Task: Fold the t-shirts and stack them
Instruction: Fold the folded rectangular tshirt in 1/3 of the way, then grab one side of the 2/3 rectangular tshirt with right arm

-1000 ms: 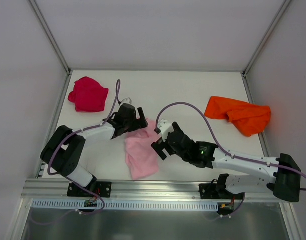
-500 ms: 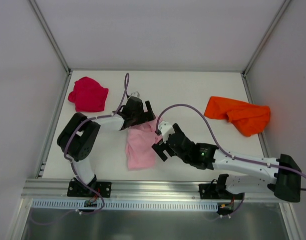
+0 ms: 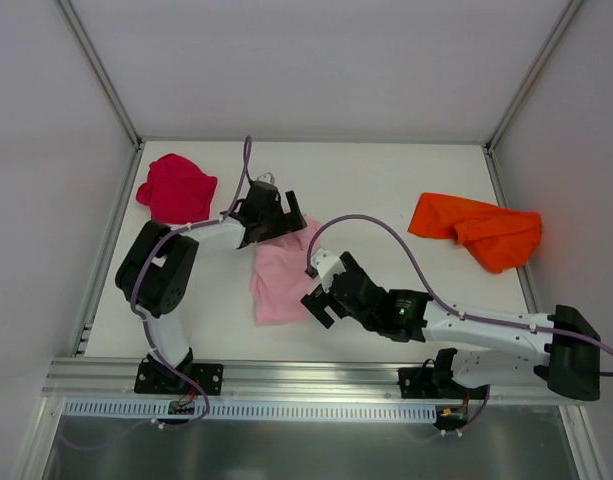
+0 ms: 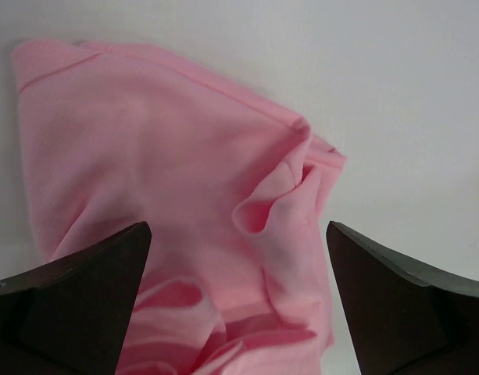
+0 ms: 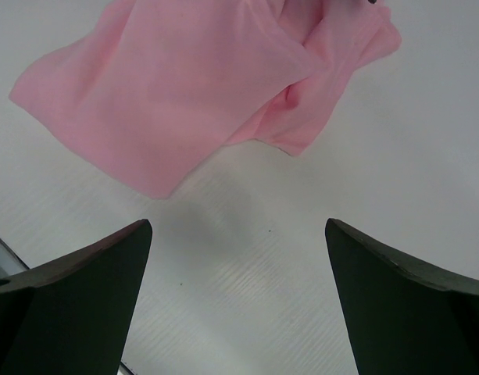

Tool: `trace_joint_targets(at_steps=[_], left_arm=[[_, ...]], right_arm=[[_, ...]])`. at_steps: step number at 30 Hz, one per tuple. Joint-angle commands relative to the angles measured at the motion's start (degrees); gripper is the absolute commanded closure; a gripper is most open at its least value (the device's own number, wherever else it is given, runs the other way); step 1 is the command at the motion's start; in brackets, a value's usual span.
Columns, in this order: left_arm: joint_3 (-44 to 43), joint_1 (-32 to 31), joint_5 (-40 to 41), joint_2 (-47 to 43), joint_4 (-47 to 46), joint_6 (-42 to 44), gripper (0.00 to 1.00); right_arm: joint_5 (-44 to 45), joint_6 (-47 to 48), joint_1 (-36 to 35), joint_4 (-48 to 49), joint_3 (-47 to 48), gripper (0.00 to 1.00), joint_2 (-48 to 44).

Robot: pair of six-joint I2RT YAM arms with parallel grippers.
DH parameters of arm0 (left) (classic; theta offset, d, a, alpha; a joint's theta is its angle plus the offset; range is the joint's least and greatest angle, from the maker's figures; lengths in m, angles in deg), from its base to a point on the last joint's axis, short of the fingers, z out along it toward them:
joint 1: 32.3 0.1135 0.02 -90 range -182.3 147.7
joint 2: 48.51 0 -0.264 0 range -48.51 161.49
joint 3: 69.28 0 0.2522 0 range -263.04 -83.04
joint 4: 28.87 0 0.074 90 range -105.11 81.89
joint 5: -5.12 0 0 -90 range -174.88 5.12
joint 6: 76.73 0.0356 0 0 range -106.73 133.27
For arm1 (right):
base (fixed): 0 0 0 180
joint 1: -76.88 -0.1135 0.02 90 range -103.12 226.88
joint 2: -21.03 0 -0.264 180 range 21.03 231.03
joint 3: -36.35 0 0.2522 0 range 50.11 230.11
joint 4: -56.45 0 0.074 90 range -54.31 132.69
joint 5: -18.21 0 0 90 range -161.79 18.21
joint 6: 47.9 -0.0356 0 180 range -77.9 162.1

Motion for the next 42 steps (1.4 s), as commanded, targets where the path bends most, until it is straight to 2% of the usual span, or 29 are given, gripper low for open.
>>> trace_joint_targets(at_steps=[1,7,12,16,19,23,29,38,40,42], left_arm=[[4.02,-0.4,4.52,-12.7,-1.46,4.34,0.01],[10.97,-1.19,13.85,-28.98,1.34,5.68,0.01],[26.23,-2.16,21.85,-47.26,1.18,0.68,0.01],[31.71,-2.25,27.14,-61.31,5.56,-1.1,0.01],[31.9,-2.25,28.28,-65.03,9.69,-0.74,0.01],[33.13,-2.25,29.25,-67.67,10.58,-0.75,0.01],[32.95,-2.25,30.57,-67.33,11.29,-0.92,0.01],[32.87,-2.16,30.3,-65.92,11.11,-0.66,0.01],[32.87,-2.07,30.48,-66.79,11.46,-0.57,0.01],[32.95,-2.16,30.48,-67.85,12.07,-0.48,0.01]], right_arm=[[1.03,1.56,-0.36,2.84,0.87,0.0,3.57],[7.37,2.71,-0.27,6.88,0.86,0.0,9.02],[2.37,4.02,0.08,4.7,8.14,0.0,15.78],[-5.89,6.57,0.43,-0.31,15.27,0.0,22.38],[-9.23,7.89,-0.62,-2.86,19.05,0.0,27.48],[-11.27,8.69,-2.73,-6.99,23.36,0.0,32.58],[-14.16,7.81,-4.84,-6.12,20.65,0.0,33.73],[-12.41,8.51,-6.34,-6.21,20.9,0.0,36.1],[-12.41,8.51,-6.43,-7.6,22.22,0.03,37.33],[-9.35,8.42,-6.86,-8.49,22.49,0.0,38.03]])
